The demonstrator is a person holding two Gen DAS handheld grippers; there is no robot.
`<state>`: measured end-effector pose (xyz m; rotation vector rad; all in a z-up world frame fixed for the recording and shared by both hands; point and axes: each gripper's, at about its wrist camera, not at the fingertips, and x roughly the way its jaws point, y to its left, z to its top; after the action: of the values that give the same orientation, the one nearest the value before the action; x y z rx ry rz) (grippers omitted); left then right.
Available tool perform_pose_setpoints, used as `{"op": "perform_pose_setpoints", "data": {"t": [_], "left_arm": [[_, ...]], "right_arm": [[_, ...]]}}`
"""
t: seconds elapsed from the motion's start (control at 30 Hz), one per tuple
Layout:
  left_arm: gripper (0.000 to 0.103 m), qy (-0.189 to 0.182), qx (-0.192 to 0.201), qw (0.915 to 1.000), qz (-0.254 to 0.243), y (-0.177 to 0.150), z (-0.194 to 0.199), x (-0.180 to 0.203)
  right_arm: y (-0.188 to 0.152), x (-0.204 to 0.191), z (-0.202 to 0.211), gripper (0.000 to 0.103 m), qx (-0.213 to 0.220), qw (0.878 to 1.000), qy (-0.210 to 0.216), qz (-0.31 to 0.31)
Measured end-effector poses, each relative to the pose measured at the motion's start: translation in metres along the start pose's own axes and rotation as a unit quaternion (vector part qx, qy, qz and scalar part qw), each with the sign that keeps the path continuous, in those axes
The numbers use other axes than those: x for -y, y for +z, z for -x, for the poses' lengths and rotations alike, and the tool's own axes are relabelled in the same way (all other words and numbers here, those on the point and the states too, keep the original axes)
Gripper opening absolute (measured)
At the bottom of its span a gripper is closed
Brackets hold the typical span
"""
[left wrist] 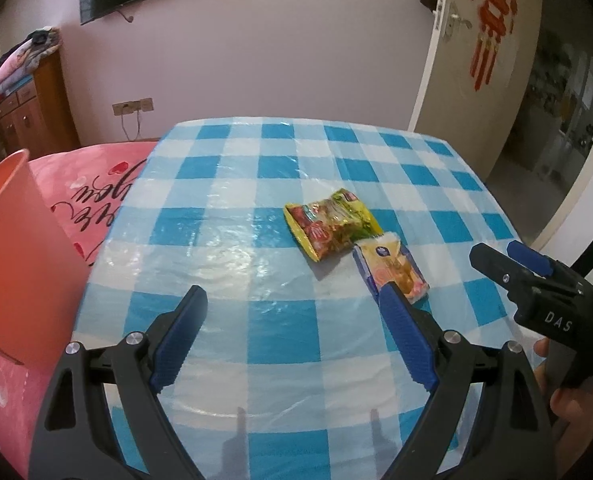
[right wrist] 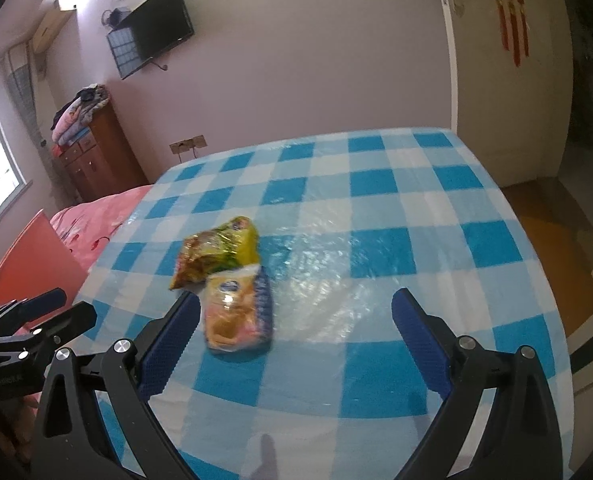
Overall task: Collect trash
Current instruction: 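Move the left tool to the yellow snack bag while the right tool approaches the biscuit pack, then close the left tool on the yellow snack bag while the right tool closes on the biscuit pack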
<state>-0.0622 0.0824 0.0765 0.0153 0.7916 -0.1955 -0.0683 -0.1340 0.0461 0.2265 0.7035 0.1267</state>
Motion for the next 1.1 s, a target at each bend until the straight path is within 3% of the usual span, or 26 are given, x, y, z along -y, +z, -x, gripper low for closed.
{"op": "perform_pose_setpoints", "data": {"t": [0.27, 0.43, 0.6, 0.93, 1.1], "left_arm": [[0.088, -0.016, 0.002, 0.998, -0.061, 0.014, -0.026, 0.015], [0.088, -0.023, 0.004, 0.9925, -0.12, 0.027, -0.048, 0.025], [0.088, -0.026, -0.02, 0.9858, -0.165, 0.038, -0.076, 0.032], [0.088, -0.05, -0.049, 0.9753, -0.209, 0.052, -0.113, 0.038], [0.088, -0.066, -0.064, 0.9745, -0.205, 0.059, -0.13, 0.036]], "right_arm": [[-0.006, 0.024, -0.016, 0.095, -0.022, 1.0, 0.005, -0.021], [-0.007, 0.031, -0.023, 0.095, -0.036, 0.999, 0.015, -0.029], [-0.009, 0.031, -0.031, 0.095, -0.052, 0.997, 0.038, -0.033], [-0.011, 0.017, -0.042, 0.095, -0.074, 0.995, 0.071, -0.016], [-0.014, 0.009, -0.046, 0.095, -0.08, 0.993, 0.082, -0.002]]}}
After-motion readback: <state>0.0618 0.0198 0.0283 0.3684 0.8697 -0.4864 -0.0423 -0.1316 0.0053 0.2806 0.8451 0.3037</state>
